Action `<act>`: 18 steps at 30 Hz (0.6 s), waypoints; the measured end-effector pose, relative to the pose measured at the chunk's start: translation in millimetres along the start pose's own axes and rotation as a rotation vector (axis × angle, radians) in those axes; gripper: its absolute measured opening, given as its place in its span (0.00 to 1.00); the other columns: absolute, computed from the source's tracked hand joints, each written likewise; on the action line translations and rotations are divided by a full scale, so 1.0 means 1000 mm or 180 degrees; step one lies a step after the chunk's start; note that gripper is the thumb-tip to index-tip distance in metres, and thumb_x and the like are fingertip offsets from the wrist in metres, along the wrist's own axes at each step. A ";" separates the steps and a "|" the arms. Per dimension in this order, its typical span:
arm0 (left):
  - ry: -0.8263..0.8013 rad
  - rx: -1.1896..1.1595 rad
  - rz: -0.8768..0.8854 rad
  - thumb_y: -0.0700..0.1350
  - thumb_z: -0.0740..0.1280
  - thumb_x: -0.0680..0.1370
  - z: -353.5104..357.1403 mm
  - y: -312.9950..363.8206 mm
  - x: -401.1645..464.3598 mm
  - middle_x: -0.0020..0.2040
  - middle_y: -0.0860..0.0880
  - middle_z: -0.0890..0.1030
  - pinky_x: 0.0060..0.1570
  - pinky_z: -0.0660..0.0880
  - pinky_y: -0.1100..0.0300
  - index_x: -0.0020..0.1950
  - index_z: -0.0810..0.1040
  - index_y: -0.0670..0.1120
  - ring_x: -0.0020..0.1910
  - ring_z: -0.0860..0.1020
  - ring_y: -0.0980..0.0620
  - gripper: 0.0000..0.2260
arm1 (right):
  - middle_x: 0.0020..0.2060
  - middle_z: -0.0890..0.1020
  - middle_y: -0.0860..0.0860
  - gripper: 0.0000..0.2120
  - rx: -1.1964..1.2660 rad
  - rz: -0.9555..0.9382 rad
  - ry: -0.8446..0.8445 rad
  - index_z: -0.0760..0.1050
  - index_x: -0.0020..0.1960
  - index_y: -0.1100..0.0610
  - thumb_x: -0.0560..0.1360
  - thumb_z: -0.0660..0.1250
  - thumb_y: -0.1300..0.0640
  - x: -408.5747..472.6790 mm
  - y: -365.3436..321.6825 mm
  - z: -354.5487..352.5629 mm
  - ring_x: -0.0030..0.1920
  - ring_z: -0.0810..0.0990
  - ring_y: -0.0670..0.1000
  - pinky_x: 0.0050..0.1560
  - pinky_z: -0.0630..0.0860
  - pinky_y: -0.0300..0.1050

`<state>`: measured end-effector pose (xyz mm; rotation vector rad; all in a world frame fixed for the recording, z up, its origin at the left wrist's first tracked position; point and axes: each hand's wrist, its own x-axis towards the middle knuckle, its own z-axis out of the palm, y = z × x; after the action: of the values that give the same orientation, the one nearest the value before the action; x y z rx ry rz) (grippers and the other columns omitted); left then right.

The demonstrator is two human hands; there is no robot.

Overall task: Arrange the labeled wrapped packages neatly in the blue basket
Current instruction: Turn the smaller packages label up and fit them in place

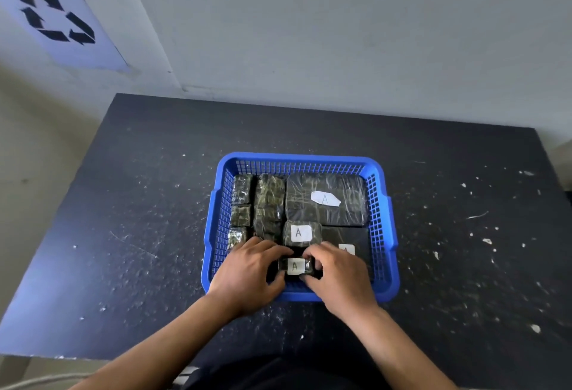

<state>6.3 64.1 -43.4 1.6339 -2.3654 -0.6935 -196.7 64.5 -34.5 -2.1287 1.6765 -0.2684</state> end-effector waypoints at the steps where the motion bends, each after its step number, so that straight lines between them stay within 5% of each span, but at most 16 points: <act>1: 0.0017 0.0004 -0.0016 0.56 0.61 0.74 0.001 0.000 -0.001 0.57 0.57 0.80 0.57 0.75 0.55 0.65 0.76 0.57 0.56 0.75 0.55 0.19 | 0.36 0.73 0.40 0.13 -0.0034 -0.0005 -0.0052 0.78 0.50 0.45 0.68 0.77 0.47 0.002 -0.001 0.000 0.36 0.75 0.45 0.30 0.59 0.35; 6: -0.0016 -0.0007 -0.0088 0.53 0.61 0.74 0.005 0.005 -0.002 0.59 0.56 0.79 0.55 0.76 0.56 0.65 0.76 0.55 0.58 0.74 0.55 0.20 | 0.41 0.85 0.44 0.16 -0.0008 0.0173 -0.0027 0.81 0.53 0.46 0.72 0.68 0.38 0.004 -0.002 0.002 0.41 0.83 0.48 0.35 0.73 0.44; 9: 0.0035 -0.0051 -0.0129 0.52 0.62 0.74 0.009 0.008 -0.004 0.59 0.56 0.77 0.51 0.77 0.57 0.65 0.77 0.54 0.58 0.73 0.56 0.19 | 0.37 0.82 0.43 0.06 -0.0155 0.0418 0.0008 0.79 0.44 0.46 0.72 0.73 0.46 0.000 -0.001 0.007 0.38 0.81 0.48 0.32 0.64 0.42; 13: 0.0104 -0.0137 -0.0212 0.50 0.62 0.75 0.008 0.011 -0.006 0.59 0.57 0.77 0.50 0.77 0.57 0.64 0.77 0.54 0.58 0.74 0.56 0.18 | 0.29 0.73 0.43 0.17 -0.0292 0.0574 0.0042 0.67 0.37 0.46 0.69 0.77 0.49 0.000 -0.005 0.011 0.29 0.70 0.47 0.25 0.55 0.38; 18: 0.0291 -0.0271 -0.0288 0.46 0.58 0.72 0.001 0.012 -0.001 0.57 0.55 0.80 0.46 0.78 0.53 0.59 0.81 0.52 0.53 0.78 0.53 0.19 | 0.28 0.72 0.43 0.15 -0.0317 0.0402 -0.0089 0.66 0.38 0.47 0.71 0.73 0.46 0.008 0.001 0.003 0.29 0.70 0.48 0.26 0.58 0.42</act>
<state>-3.9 68.8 -38.4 1.7072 -2.1805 -0.7098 -194.3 57.6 -37.9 -2.0755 1.8342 -0.1196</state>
